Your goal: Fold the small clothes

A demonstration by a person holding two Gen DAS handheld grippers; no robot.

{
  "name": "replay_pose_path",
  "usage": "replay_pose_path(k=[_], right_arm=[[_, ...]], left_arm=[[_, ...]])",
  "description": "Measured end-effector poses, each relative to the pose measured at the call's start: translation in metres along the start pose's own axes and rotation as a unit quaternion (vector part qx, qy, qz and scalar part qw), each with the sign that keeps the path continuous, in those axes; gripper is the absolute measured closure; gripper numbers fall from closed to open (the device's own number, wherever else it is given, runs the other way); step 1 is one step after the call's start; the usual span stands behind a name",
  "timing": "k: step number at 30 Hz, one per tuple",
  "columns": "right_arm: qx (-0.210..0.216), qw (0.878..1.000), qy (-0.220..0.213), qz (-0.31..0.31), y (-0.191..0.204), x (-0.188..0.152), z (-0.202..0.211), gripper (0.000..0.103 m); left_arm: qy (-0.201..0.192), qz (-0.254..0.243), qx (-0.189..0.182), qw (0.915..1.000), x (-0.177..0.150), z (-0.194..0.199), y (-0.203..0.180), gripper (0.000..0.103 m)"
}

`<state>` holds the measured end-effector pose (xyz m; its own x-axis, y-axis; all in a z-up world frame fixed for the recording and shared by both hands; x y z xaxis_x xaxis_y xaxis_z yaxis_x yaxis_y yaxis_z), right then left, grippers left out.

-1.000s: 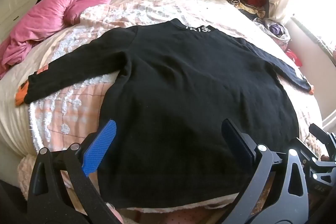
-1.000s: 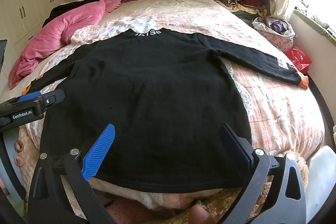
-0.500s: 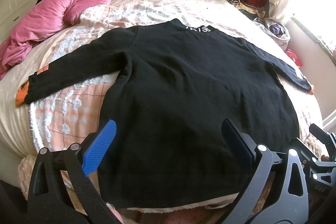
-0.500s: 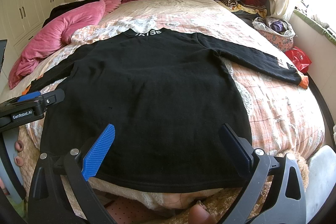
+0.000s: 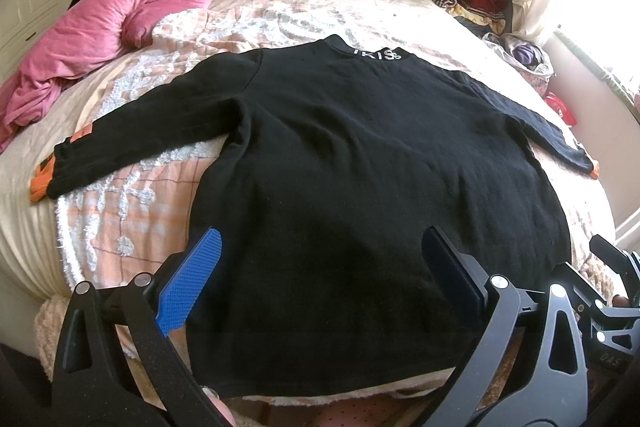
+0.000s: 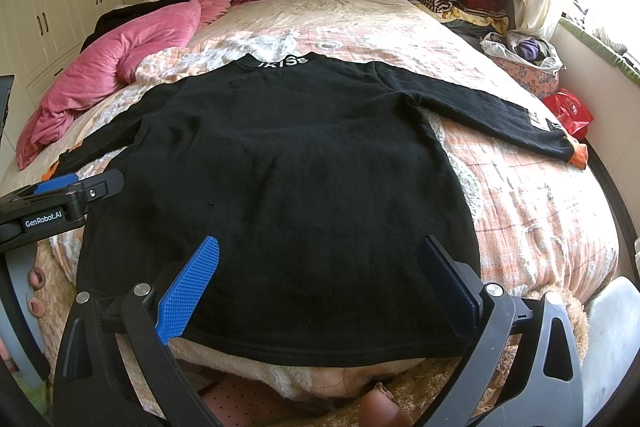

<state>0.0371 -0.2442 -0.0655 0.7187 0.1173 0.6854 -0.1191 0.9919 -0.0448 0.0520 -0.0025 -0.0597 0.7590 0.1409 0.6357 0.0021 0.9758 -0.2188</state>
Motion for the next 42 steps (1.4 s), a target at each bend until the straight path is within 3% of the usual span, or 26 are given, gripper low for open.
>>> replay_pose_path(k=[28, 42], right_arm=[[-0.001, 1.000, -0.003, 0.001, -0.001, 0.014, -0.007, 0.004], [0.016, 1.000, -0.013, -0.002, 0.013, 0.076, -0.029, 0.004]], left_arm=[[0.000, -0.010, 0.008, 0.9999, 0.010, -0.009, 0.001, 0.009], [-0.004, 0.004, 0.013, 0.9999, 0.058, -0.029, 0.012, 0.009]])
Point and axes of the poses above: each gripper's, at about its wrist camera, not at the fingertips, and z roughly against the way its jaws point, y to its left, x to its top, the point moved 8 cm from there along -z, roughly the way its jaws point, and after that the axes turned 10 degrees about -x, right-handed, at the moved point
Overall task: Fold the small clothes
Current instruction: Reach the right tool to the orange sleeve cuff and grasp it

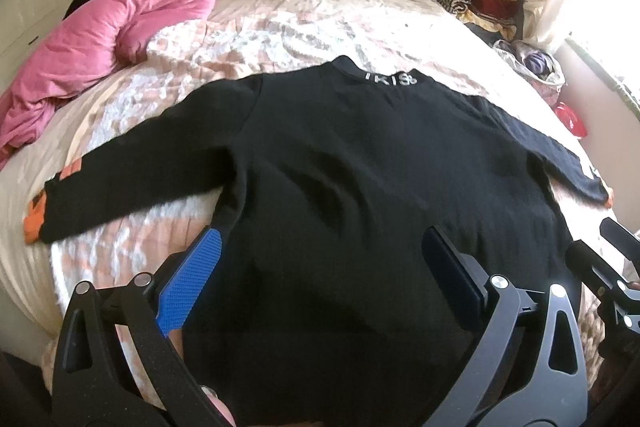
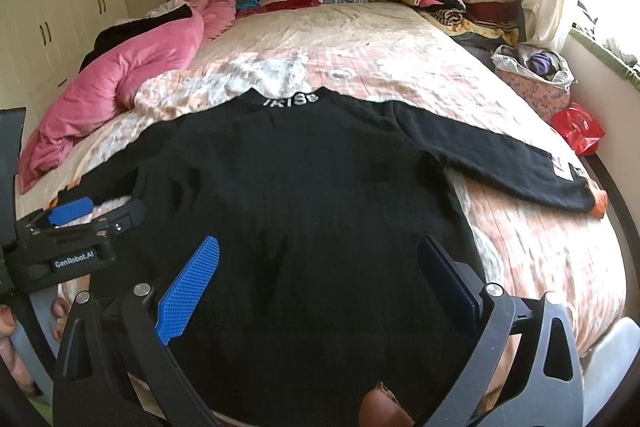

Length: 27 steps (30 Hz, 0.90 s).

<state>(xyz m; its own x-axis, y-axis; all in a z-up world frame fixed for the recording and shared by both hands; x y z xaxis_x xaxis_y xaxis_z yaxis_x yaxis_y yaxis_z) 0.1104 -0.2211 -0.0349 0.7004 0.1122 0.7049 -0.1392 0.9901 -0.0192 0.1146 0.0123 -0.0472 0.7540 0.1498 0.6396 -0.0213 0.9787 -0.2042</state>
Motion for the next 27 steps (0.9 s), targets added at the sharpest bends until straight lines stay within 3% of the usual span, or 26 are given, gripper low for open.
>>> replay_pose_path(k=[4, 14, 22, 27], right_arm=[[0.012, 1.000, 0.007, -0.018, 0.001, 0.022, -0.010, 0.004], [-0.012, 0.997, -0.004, -0.070, -0.023, 0.085, -0.038, 0.004], [-0.049, 0.988, -0.014, -0.143, -0.078, 0.125, -0.064, 0.004], [-0.079, 0.980, -0.002, -0.184, -0.122, 0.123, -0.079, 0.004]], left_arm=[[-0.002, 0.008, -0.003, 1.0000, 0.022, -0.008, 0.001, 0.009], [-0.002, 0.015, -0.007, 0.9999, 0.070, -0.034, -0.004, 0.009], [-0.005, 0.001, -0.009, 0.9999, 0.107, -0.052, -0.015, 0.009], [0.000, -0.004, -0.036, 0.9993, 0.120, -0.067, -0.027, 0.009]])
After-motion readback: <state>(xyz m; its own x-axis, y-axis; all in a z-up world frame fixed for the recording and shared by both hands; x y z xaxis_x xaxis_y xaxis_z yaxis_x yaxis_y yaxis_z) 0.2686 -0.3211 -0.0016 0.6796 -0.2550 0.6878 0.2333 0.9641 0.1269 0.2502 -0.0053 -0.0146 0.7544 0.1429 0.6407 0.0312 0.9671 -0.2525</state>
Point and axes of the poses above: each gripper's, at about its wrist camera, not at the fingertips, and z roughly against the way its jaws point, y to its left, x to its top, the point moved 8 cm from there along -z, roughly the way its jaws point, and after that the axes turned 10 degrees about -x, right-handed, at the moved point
